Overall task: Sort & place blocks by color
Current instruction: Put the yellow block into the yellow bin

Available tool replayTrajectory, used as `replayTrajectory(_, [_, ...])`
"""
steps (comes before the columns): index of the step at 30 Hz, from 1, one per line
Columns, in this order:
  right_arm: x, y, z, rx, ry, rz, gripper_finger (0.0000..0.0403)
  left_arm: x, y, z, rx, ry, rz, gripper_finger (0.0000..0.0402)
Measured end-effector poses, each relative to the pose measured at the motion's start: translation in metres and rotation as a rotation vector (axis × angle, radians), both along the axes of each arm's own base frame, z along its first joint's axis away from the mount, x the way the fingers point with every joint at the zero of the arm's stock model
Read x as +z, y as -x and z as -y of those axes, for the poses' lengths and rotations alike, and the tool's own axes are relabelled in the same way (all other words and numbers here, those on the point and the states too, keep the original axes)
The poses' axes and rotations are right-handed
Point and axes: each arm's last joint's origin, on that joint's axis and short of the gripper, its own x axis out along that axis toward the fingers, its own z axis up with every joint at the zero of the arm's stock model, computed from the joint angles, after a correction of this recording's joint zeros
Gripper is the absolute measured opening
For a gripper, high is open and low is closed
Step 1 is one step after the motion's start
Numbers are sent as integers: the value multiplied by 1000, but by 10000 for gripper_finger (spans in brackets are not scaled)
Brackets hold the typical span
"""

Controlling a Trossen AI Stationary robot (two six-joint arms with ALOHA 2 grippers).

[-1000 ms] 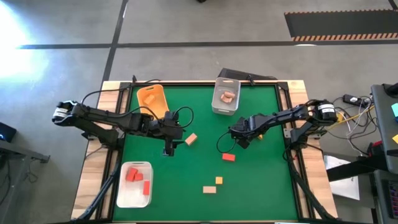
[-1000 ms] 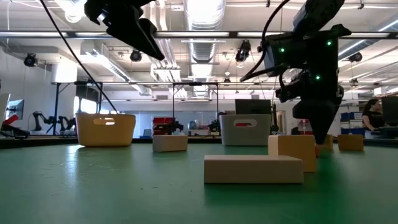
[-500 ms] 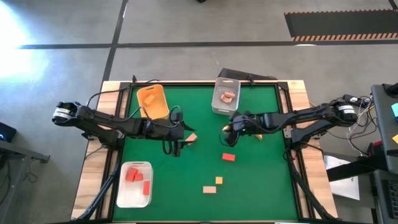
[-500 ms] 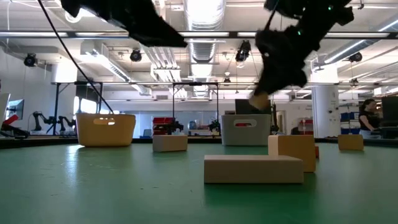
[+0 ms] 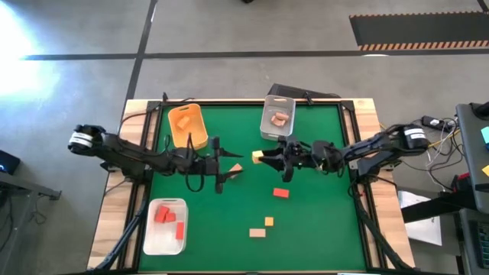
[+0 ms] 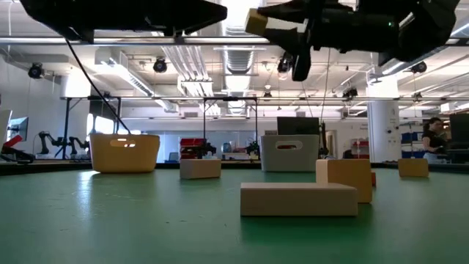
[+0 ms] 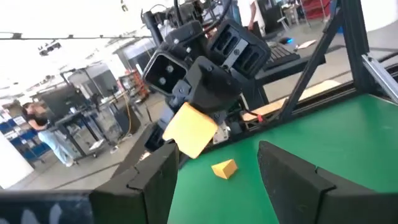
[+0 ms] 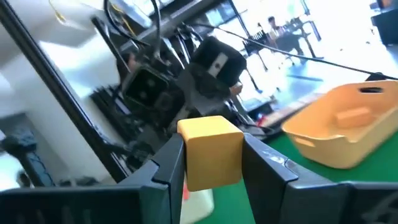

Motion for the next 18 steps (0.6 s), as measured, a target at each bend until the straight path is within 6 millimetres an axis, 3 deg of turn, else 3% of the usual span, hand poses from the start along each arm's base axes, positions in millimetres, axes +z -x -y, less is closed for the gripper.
replayTrajectory(9, [-13,-29,-1,61,-111,-14,111,-19,-16,1,60,-100,32,203])
replayTrajectory(18, [-14,-32,-1,62,-129,-19,111,-21,-15,0,92,-134,46,202])
